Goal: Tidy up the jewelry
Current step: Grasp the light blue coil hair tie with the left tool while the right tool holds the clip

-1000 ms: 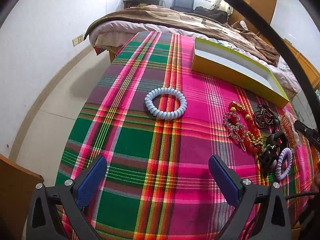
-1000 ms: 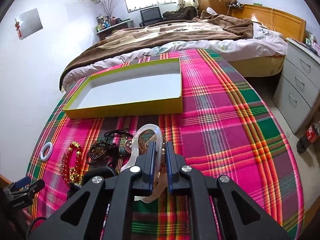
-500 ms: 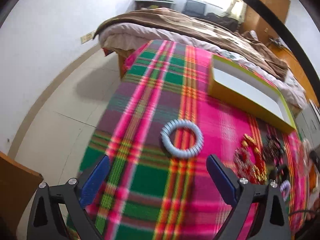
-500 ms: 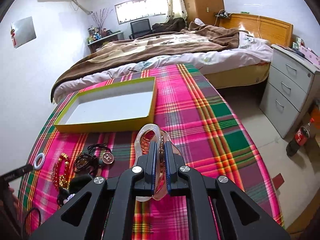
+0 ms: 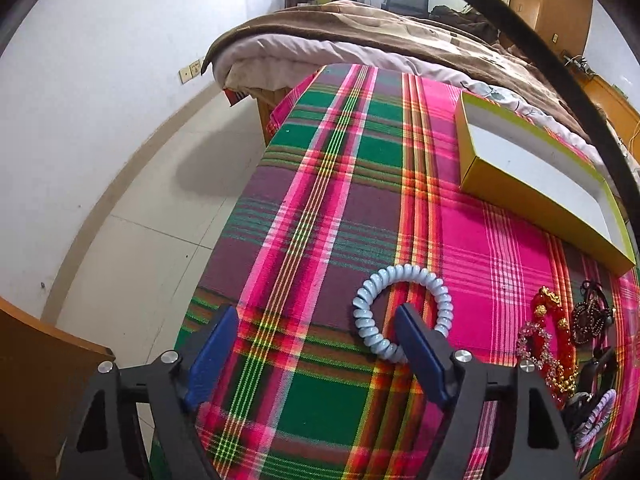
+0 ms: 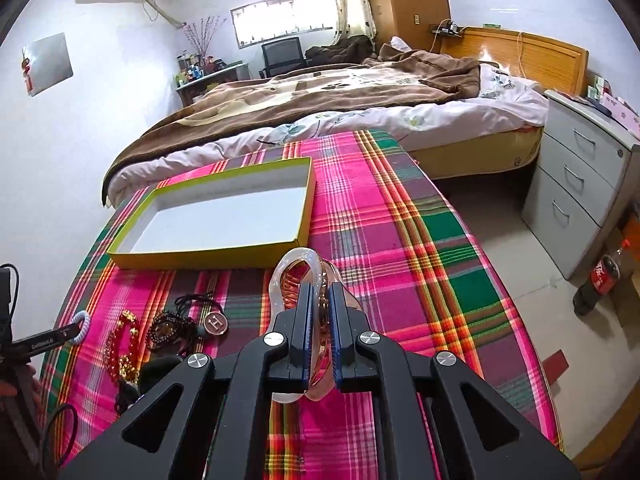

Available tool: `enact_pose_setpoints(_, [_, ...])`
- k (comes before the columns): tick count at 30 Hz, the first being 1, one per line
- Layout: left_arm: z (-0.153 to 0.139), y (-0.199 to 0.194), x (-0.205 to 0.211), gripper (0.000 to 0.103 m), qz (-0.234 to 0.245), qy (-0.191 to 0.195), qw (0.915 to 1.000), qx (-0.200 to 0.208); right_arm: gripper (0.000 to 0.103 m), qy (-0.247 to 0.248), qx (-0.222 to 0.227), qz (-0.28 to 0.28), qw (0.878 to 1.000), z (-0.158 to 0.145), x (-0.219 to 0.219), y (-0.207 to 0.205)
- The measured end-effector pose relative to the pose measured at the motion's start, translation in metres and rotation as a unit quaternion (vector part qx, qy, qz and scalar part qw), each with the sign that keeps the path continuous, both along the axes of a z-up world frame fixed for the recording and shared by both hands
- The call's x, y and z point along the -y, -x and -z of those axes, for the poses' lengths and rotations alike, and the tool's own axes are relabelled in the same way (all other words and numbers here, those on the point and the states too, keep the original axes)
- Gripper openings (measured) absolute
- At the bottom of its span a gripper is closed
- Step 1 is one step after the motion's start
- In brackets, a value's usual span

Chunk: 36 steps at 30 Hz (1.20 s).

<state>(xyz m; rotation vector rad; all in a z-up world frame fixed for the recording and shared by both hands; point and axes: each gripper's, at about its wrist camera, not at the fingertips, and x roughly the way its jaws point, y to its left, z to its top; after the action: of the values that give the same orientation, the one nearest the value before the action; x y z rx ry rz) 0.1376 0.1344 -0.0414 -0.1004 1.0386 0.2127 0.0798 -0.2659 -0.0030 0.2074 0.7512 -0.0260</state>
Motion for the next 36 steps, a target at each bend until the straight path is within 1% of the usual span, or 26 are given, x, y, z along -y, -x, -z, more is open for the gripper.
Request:
enact_pose_setpoints(4, [0.000,-0.003,0.000,0.077,-0.002,0.002,1.0000,-0.005,0.008,-0.002,-0.002,0.000,1.000,0.001,0.000,-0.001])
enact_pose_setpoints(5, [0.000,-0.003,0.000,0.075,-0.003,0.003,1.0000,-0.004,0.008,-0.002,-0.002,0.000,1.000,0.002,0.000,-0.001])
enact_pose_setpoints(7, [-0.001,-0.001,0.003,0.069,-0.001,0.001,1.0000,-0.001,0.008,-0.003,-0.003,-0.002,1.000,0.002,-0.001,-0.002])
enact_pose_setpoints(9, [-0.002,-0.003,0.009,0.053,0.009,-0.001,1.0000,0.002,0.008,-0.003,-0.002,-0.002,1.000,0.002,-0.002,-0.002])
enact_pose_setpoints(10, [-0.003,-0.004,0.011,0.049,0.012,-0.002,0.9999,0.002,0.008,-0.003,-0.002,-0.003,1.000,0.002,-0.002,-0.002])
enact_pose_setpoints(12, [-0.004,-0.004,0.014,0.038,0.016,-0.005,0.9999,0.001,0.008,-0.003,-0.003,-0.004,1.000,0.002,-0.002,-0.002])
enact_pose_setpoints(16, [-0.005,-0.005,0.020,0.028,0.027,-0.004,0.9996,0.001,0.008,-0.003,-0.003,-0.005,1.000,0.002,-0.003,-0.001])
enact_pose_setpoints(18, [-0.006,-0.005,0.023,0.018,0.033,-0.003,0.9994,0.002,0.008,-0.003,-0.003,-0.006,1.000,0.001,-0.003,-0.001])
enact_pose_setpoints(20, [-0.007,-0.003,0.024,0.013,0.038,-0.001,0.9993,0.004,0.008,-0.002,-0.002,-0.007,1.000,0.001,-0.004,-0.001])
enact_pose_setpoints(27, [-0.014,0.002,0.024,0.011,0.040,0.003,0.9990,0.019,0.008,-0.002,0.003,-0.007,1.000,-0.001,-0.006,0.003])
enact_pose_setpoints(36, [-0.039,0.012,0.035,0.011,0.061,0.006,0.9970,0.047,0.008,0.000,0.016,-0.013,1.000,-0.013,-0.010,0.005])
